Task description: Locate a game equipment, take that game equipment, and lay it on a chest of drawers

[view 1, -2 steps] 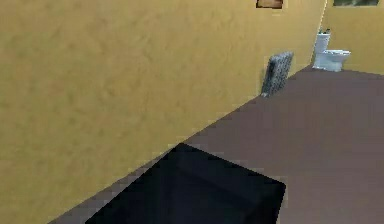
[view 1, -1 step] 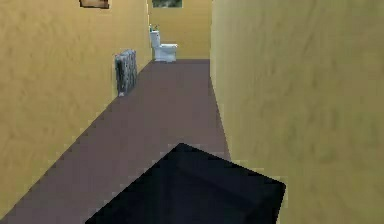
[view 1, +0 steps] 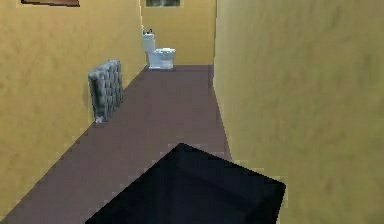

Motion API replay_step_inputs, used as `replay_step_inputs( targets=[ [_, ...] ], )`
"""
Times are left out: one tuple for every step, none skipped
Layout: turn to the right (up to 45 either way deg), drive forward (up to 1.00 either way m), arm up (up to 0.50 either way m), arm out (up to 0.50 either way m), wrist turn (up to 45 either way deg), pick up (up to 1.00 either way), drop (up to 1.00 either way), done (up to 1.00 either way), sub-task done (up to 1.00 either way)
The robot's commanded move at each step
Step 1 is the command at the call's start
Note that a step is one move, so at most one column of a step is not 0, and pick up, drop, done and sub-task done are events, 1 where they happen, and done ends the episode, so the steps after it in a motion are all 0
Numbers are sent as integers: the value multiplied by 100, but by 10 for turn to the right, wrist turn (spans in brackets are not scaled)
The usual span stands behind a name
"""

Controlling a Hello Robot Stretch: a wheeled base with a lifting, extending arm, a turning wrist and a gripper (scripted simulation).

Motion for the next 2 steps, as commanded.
replay_step_inputs(
  targets=[
    [0, 100, 0, 0, 0, 0, 0, 0, 0],
    [0, 100, 0, 0, 0, 0, 0, 0, 0]
  ],
)
